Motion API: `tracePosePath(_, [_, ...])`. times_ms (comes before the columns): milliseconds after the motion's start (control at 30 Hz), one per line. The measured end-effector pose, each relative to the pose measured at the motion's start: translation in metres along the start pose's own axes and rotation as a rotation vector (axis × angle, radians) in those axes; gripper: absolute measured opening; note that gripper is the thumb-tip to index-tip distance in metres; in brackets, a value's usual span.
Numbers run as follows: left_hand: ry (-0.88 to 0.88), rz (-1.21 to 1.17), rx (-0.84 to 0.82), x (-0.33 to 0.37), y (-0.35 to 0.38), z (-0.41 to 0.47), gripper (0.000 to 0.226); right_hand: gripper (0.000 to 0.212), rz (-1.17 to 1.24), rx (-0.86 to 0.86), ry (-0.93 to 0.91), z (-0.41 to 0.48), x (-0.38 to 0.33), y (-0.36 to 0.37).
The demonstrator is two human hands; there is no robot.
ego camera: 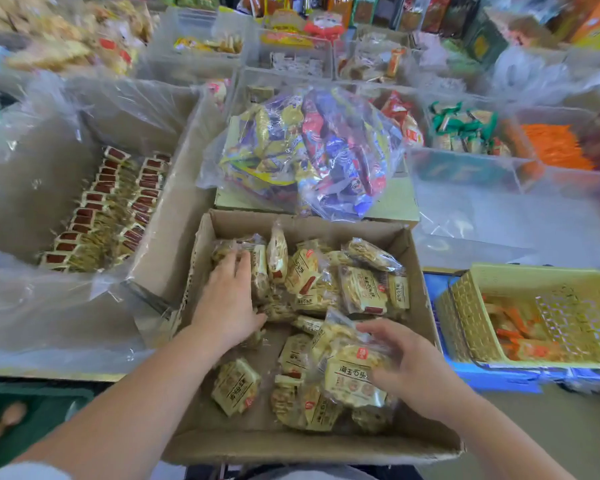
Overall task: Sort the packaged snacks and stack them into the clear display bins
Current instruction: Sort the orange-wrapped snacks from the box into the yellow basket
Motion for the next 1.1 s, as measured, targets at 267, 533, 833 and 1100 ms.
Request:
tracePosePath(267, [-0.029, 0.168, 0.031, -0.005, -0.001, 0.035, 0.128, 0.058, -0.174, -0.104, 0.077, 0.02, 0.017, 0.031])
tracePosePath(533, [0.123, 0.442, 0.011, 0.003, -0.003, 0.064, 0.09, 0.063, -0.524, -0.013, 0.114, 0.022, 0.015, 0.022])
tracePosePath(833, [0.137, 0.332, -0.229, 0.007, 0.005, 0.046, 0.084, 0.053, -0.432, 0.153, 0.027, 0.014, 0.002, 0.005])
tracePosePath(1100, [0.13, 0.286, -0.244, 0.005, 0.022, -0.006, 0.051, 0.035, -0.365, 0.266, -0.118, 0.023, -0.046, -0.016])
Point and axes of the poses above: each hand's wrist, its own z-axis towards the middle knuckle, its own y-axis out of the palm, x = y × z, the point moved 10 cm from there along z, towards the middle knuckle, and after that the axes turned 5 degrees about -x, right-handed, at the moved point
